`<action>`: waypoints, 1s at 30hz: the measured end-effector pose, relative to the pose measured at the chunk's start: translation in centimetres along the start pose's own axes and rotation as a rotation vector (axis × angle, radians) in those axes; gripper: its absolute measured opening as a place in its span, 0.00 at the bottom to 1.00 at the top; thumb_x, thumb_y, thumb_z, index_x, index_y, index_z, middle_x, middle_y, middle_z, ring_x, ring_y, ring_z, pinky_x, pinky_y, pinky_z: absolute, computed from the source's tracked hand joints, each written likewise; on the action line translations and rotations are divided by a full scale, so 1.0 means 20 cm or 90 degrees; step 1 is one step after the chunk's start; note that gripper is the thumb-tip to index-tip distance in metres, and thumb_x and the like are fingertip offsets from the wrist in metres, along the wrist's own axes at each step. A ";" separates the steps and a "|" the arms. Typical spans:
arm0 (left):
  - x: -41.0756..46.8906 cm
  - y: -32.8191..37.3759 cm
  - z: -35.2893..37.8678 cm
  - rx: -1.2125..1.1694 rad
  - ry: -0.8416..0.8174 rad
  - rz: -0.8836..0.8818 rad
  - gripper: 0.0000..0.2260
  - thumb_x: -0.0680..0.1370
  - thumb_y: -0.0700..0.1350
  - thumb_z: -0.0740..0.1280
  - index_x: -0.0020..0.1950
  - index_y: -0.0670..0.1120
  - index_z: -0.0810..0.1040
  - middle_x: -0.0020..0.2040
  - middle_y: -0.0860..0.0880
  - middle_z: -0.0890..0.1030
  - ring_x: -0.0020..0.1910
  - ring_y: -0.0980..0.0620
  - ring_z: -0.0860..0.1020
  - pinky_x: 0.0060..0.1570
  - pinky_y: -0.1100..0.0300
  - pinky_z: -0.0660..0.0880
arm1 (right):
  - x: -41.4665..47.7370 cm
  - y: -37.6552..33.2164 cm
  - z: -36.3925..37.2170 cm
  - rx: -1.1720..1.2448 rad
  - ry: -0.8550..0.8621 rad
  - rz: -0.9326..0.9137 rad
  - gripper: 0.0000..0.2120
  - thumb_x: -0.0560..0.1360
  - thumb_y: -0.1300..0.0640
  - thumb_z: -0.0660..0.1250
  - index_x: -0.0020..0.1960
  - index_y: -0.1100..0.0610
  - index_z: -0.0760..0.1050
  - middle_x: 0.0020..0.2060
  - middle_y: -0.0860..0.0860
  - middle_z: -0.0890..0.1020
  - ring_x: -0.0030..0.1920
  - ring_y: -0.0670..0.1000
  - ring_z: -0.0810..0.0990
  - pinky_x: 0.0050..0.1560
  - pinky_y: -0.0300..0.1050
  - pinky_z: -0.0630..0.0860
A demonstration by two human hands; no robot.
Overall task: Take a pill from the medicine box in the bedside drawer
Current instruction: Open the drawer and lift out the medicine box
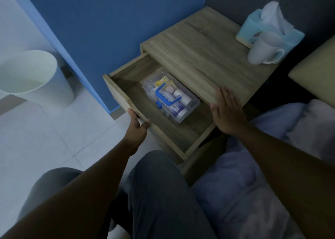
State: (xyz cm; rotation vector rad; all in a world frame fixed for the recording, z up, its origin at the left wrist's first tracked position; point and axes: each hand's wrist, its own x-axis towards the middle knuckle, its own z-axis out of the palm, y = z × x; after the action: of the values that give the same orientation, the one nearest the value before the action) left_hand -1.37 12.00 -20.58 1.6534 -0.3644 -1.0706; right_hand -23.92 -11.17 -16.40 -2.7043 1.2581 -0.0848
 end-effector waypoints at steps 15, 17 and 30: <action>-0.08 0.06 -0.03 0.172 0.120 0.081 0.43 0.76 0.47 0.70 0.78 0.58 0.41 0.81 0.53 0.50 0.79 0.46 0.55 0.71 0.49 0.59 | -0.03 -0.07 -0.01 -0.012 -0.006 0.040 0.30 0.83 0.49 0.53 0.81 0.61 0.52 0.80 0.59 0.56 0.80 0.59 0.53 0.78 0.59 0.51; -0.08 0.14 -0.04 0.282 0.153 0.161 0.44 0.74 0.48 0.72 0.78 0.56 0.44 0.81 0.53 0.48 0.79 0.46 0.51 0.72 0.48 0.57 | -0.09 -0.16 0.01 0.007 0.032 0.040 0.30 0.83 0.48 0.54 0.80 0.61 0.55 0.80 0.60 0.58 0.80 0.60 0.54 0.78 0.60 0.53; 0.30 0.51 -0.05 0.533 0.011 0.168 0.30 0.79 0.48 0.64 0.79 0.48 0.55 0.77 0.45 0.63 0.73 0.43 0.66 0.63 0.47 0.72 | -0.10 -0.58 0.12 0.403 -0.075 0.228 0.36 0.81 0.43 0.59 0.82 0.50 0.44 0.79 0.55 0.58 0.74 0.55 0.67 0.69 0.54 0.71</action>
State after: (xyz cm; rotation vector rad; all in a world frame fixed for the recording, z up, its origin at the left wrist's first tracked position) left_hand 5.54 4.70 -14.29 2.2475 -1.0959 -0.7313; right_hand -16.25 -2.05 -16.72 -1.9041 1.3698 -0.2305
